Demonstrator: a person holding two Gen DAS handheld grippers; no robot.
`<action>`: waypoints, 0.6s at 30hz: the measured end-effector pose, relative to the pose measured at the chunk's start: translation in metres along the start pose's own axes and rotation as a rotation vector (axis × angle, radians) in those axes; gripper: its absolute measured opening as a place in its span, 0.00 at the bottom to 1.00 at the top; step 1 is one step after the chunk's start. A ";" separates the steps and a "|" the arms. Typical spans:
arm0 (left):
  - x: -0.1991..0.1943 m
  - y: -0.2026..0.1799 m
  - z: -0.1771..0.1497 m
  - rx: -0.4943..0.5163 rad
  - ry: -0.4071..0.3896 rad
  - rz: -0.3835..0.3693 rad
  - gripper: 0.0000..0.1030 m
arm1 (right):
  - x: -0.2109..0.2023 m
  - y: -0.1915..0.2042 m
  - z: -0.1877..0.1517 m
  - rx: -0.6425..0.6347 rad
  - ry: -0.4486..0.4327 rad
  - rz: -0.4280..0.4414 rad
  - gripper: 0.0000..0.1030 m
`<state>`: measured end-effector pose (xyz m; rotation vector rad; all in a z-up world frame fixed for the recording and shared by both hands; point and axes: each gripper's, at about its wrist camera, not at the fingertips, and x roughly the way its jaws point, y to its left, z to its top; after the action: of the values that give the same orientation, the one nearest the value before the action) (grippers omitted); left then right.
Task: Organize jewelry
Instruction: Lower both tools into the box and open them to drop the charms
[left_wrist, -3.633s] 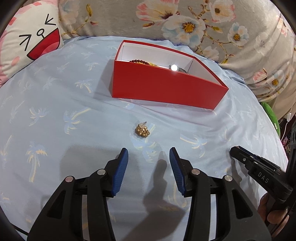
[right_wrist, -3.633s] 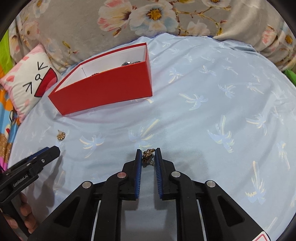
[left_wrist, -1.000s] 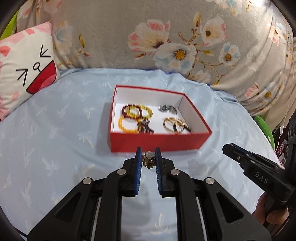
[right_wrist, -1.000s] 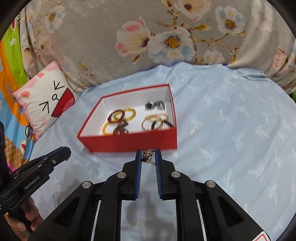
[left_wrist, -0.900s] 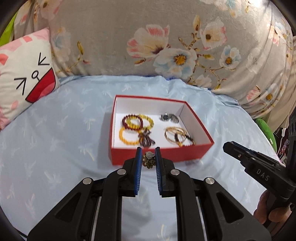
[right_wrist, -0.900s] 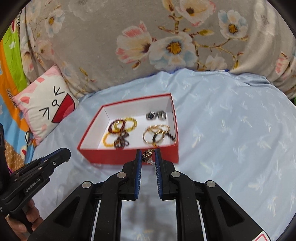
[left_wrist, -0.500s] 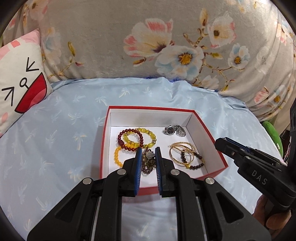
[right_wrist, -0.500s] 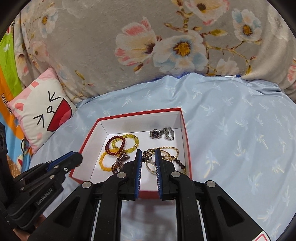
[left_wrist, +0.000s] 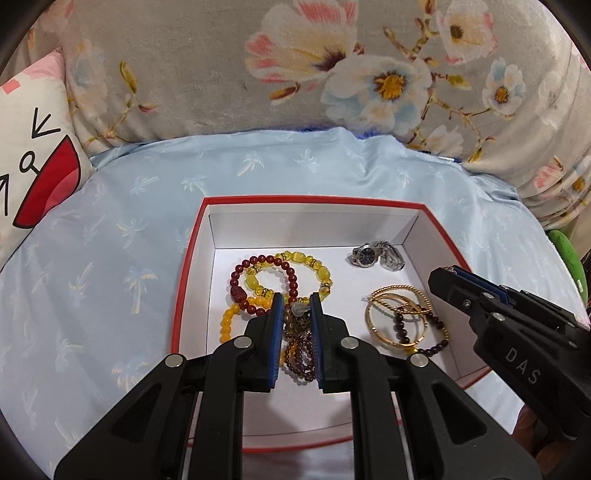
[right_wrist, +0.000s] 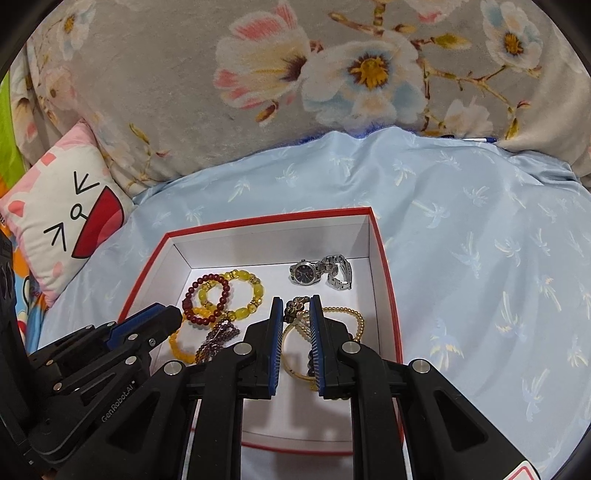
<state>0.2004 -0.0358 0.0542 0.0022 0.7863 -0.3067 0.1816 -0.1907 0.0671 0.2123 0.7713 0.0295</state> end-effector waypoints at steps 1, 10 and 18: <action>0.003 0.000 0.000 0.000 0.004 0.003 0.13 | 0.003 0.000 0.000 -0.001 0.003 -0.003 0.13; 0.021 -0.002 0.001 0.008 0.024 0.030 0.13 | 0.020 0.000 0.001 -0.006 0.019 -0.017 0.13; 0.021 0.002 0.003 -0.012 0.014 0.040 0.15 | 0.021 0.002 0.001 -0.008 0.010 -0.019 0.21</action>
<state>0.2165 -0.0401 0.0417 0.0087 0.8013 -0.2647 0.1977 -0.1866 0.0539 0.1969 0.7827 0.0155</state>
